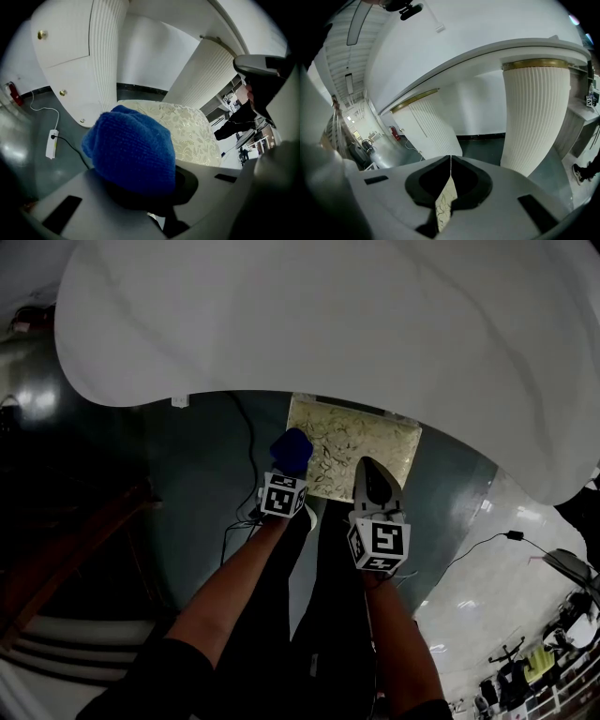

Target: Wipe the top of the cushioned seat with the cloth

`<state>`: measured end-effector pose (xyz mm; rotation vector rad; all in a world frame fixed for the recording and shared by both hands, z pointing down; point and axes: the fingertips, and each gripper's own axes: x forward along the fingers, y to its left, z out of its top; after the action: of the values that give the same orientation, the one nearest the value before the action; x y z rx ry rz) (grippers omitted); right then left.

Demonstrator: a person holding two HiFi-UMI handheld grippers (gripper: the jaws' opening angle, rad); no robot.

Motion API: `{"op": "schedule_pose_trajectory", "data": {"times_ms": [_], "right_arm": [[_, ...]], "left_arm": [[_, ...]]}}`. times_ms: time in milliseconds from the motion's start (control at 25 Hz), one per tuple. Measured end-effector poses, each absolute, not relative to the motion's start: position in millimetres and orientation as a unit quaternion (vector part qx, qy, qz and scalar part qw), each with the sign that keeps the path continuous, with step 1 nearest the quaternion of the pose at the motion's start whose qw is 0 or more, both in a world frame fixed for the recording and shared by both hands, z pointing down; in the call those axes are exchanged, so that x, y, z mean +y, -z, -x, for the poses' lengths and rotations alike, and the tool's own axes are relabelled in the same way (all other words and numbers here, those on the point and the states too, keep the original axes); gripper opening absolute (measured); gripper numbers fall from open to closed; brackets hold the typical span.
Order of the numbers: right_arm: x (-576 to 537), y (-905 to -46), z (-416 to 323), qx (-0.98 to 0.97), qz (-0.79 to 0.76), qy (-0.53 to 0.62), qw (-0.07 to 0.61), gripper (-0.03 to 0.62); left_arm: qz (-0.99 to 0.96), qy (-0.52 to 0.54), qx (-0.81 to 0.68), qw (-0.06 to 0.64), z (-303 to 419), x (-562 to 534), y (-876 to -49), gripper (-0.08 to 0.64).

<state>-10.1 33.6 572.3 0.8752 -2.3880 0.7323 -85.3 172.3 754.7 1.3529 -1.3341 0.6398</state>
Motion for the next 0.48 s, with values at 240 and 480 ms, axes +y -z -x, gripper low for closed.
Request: {"op": "schedule_pose_trajectory", "data": {"times_ms": [240, 480], "right_arm": [[31, -576, -8, -0.874, -0.322, -0.257, 0.258, 0.037], [27, -582, -26, -0.868, -0.330, -0.259, 0.265, 0.037]], "left_arm": [[-0.577, -0.280, -0.547, 0.538, 78, 168, -755, 0.040], [-0.586, -0.293, -0.540, 0.528, 64, 155, -755, 0.040]]}}
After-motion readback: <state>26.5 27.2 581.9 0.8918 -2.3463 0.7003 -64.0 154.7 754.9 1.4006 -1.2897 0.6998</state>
